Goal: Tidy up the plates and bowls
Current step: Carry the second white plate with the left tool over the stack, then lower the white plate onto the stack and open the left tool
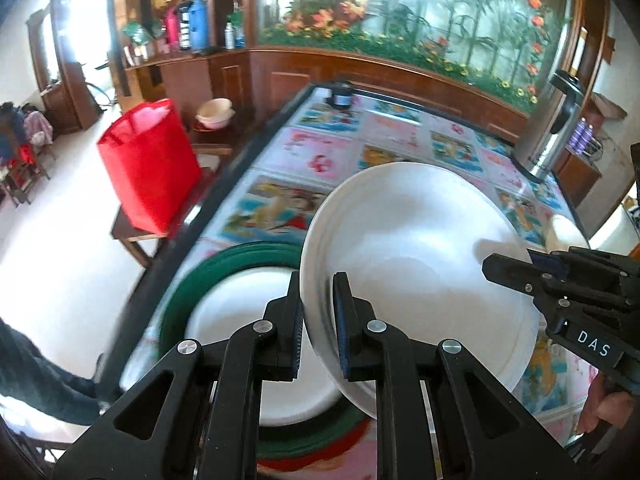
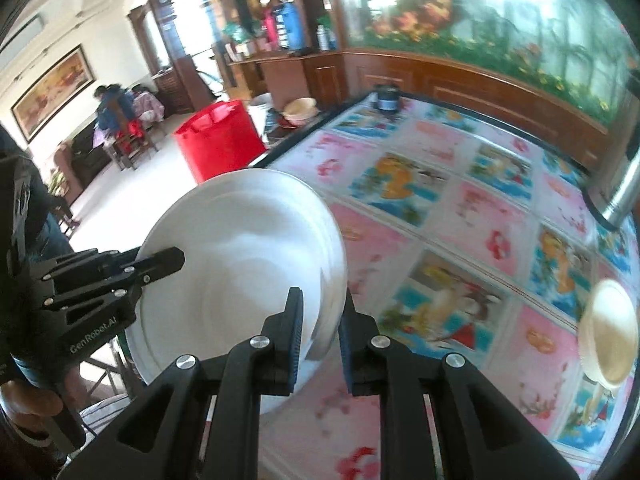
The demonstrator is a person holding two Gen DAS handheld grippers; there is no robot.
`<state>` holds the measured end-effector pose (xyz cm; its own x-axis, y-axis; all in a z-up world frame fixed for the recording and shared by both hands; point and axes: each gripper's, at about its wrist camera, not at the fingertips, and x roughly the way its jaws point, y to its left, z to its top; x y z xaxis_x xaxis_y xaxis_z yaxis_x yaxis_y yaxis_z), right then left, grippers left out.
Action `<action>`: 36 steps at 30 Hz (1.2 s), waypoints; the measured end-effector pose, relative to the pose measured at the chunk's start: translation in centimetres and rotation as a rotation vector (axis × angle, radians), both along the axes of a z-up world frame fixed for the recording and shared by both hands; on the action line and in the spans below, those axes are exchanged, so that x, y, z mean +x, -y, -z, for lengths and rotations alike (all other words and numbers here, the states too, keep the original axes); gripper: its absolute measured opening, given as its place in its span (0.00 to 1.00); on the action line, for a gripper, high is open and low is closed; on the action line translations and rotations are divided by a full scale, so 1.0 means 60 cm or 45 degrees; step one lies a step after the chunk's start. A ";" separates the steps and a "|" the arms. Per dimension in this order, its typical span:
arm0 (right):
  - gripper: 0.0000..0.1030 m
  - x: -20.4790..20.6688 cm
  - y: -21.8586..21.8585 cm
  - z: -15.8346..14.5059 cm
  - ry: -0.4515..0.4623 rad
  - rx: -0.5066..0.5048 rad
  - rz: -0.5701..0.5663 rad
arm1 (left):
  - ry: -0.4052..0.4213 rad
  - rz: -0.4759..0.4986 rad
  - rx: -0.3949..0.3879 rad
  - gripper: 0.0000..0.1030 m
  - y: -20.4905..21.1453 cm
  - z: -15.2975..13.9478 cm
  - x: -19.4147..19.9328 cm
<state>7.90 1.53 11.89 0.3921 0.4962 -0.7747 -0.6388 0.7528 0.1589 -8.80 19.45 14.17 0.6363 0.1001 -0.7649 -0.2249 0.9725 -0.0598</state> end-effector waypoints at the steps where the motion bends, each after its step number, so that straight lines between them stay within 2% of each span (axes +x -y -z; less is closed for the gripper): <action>1: 0.17 -0.004 -0.016 0.001 -0.002 0.001 -0.023 | 0.000 -0.022 0.000 0.13 -0.015 0.000 -0.008; 8: 0.17 -0.028 -0.111 0.025 -0.023 -0.065 -0.140 | -0.030 -0.145 -0.025 0.13 -0.091 0.030 -0.043; 12: 0.17 -0.034 -0.137 0.043 -0.044 -0.097 -0.166 | -0.067 -0.171 -0.040 0.13 -0.111 0.059 -0.050; 16: 0.17 -0.036 -0.150 0.063 -0.071 -0.131 -0.172 | -0.083 -0.177 -0.050 0.13 -0.122 0.077 -0.051; 26: 0.17 -0.046 -0.160 0.077 -0.120 -0.143 -0.175 | -0.069 -0.190 0.006 0.14 -0.123 0.091 -0.044; 28: 0.17 -0.048 -0.157 0.073 -0.127 -0.119 -0.176 | -0.058 -0.190 -0.001 0.19 -0.125 0.092 -0.044; 31: 0.23 -0.049 -0.156 0.068 -0.118 -0.115 -0.173 | -0.044 -0.191 0.011 0.22 -0.123 0.091 -0.045; 33: 0.26 -0.051 -0.153 0.062 -0.110 -0.109 -0.173 | -0.030 -0.183 0.012 0.31 -0.118 0.088 -0.046; 34: 0.32 -0.052 -0.151 0.059 -0.103 -0.109 -0.168 | -0.021 -0.183 0.017 0.33 -0.115 0.086 -0.046; 36: 0.38 -0.050 -0.147 0.057 -0.094 -0.107 -0.163 | 0.010 -0.196 0.076 0.50 -0.106 0.080 -0.049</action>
